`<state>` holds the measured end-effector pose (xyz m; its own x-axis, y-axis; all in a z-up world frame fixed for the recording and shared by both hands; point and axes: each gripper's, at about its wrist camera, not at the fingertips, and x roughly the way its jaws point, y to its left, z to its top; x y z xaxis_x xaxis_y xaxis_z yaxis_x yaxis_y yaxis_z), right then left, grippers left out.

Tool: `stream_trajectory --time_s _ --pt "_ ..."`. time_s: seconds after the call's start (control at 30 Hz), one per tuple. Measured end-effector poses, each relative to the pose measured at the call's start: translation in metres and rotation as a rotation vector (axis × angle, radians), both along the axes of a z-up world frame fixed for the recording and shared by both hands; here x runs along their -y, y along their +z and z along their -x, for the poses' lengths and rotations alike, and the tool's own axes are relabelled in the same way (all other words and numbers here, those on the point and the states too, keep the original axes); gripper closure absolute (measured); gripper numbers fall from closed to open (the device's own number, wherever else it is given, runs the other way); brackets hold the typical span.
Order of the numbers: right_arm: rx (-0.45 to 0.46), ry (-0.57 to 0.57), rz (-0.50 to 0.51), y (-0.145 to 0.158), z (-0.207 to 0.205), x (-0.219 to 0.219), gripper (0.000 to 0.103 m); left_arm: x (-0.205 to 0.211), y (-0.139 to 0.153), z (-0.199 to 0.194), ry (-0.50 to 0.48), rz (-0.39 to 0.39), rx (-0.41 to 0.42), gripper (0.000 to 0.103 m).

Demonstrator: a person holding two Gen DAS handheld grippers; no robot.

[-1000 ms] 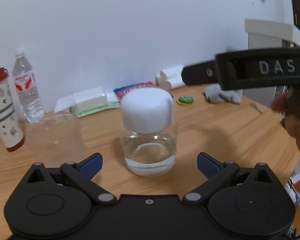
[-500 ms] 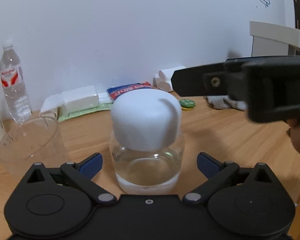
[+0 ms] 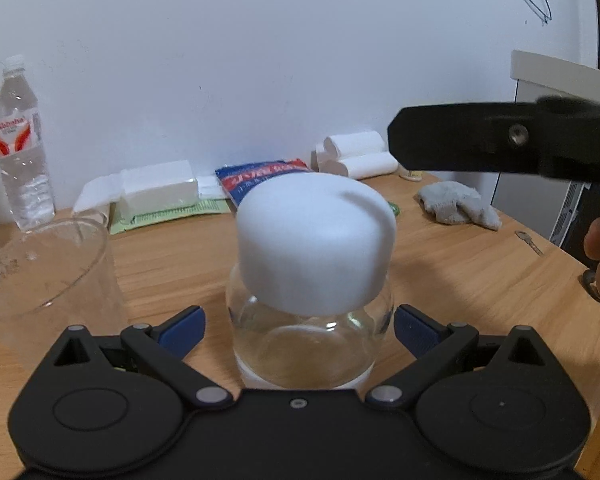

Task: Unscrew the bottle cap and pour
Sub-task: 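Move the left gripper to the glass jar and close on its body, then close the right gripper on the white cap while the left gripper holds the jar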

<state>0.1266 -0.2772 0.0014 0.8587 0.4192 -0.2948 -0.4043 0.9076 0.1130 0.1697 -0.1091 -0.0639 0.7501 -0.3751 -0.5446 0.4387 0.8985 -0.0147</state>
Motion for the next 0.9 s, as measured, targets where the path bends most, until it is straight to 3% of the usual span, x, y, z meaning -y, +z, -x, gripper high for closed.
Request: stream_trajectory --time_s 0.17,0.2,0.37,0.53,0.67,0.9 --pt "-0.021 0.058 0.009 -0.002 -0.001 -0.003 0.000 0.008 -0.003 -0.006 -0.030 -0.081 -0.030 0.004" --pt "-0.034 0.069 -0.009 -0.001 -0.002 -0.001 0.000 0.008 -0.003 -0.005 -0.036 -0.082 -0.031 0.008" --pt "-0.035 0.057 -0.066 -0.002 -0.002 0.012 0.000 0.003 -0.003 -0.004 -0.045 -0.042 0.001 0.008" --pt "-0.051 0.054 -0.105 -0.006 -0.003 0.021 0.000 0.003 -0.004 -0.008 -0.051 -0.024 -0.006 0.018" --pt "-0.050 0.074 -0.078 -0.008 -0.005 0.013 0.000 0.005 -0.004 -0.008 -0.063 -0.013 -0.008 0.024" --pt "-0.047 0.189 0.005 -0.005 -0.007 -0.001 0.003 0.000 -0.004 -0.007 -0.092 -0.011 -0.006 0.024"
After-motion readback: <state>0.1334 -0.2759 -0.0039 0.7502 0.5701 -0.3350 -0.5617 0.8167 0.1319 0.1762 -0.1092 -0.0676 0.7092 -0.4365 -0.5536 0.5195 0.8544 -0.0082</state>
